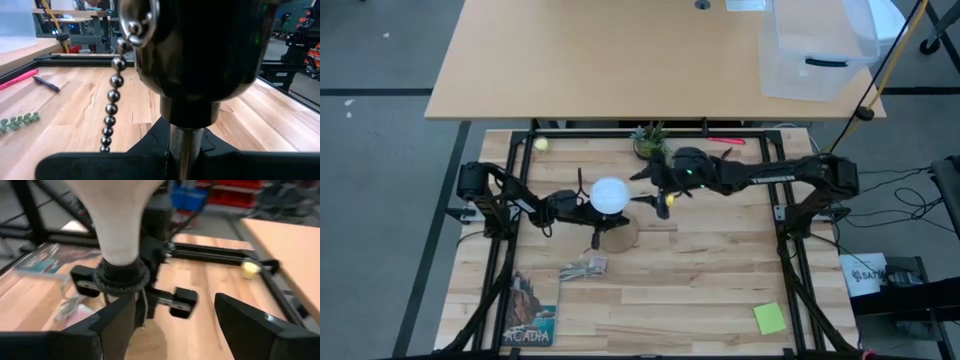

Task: Screw lightbulb
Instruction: Remove the lightbulb from the lamp

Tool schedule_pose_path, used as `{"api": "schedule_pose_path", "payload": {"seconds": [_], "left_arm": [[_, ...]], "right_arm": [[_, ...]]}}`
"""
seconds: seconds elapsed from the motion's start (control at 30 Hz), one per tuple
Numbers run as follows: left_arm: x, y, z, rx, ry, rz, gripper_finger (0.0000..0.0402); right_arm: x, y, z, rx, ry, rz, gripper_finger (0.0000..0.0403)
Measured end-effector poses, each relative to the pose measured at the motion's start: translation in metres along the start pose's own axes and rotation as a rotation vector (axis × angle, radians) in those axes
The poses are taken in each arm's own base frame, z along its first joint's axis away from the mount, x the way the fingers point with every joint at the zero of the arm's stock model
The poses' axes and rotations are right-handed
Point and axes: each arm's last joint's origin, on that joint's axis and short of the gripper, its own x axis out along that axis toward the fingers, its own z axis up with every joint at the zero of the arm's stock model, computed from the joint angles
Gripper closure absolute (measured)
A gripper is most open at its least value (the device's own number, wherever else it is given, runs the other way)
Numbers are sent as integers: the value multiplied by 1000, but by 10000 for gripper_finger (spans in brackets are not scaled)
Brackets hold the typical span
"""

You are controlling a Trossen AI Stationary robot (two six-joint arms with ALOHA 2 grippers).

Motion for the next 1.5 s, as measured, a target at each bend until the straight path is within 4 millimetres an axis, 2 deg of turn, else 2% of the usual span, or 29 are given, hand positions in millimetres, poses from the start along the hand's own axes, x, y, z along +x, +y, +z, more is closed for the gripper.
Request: {"api": "schedule_pose_path", "payload": {"seconds": [0.13,0.23,0.37,0.47,0.7,0.87,1.1,1.2,1.5], "left_arm": [[0,1,0,-2,-1,19,379],[0,1,0,-3,-1,36,379],[0,2,0,-2,-4,58,379],[0,2,1,-2,-6,79,379],[0,3,1,-1,-12,150,379],[0,4,1,-1,-12,211,379],[0,6,1,-2,-10,277,379],[0,7,1,-2,-10,289,379],[-1,7,1,0,-8,291,379]], "right_arm": [[-10,21,-27,56,-91,-81,138],[-13,43,-41,88,-225,-128,138],[-10,71,-47,73,-322,-230,138],[-2,83,-40,33,-355,-259,138],[24,94,-25,79,-383,-304,138],[45,98,-22,99,-364,-451,138],[70,101,-11,90,-373,-518,138],[74,100,-4,72,-370,-583,138],[76,97,10,80,-387,-620,138]]}}
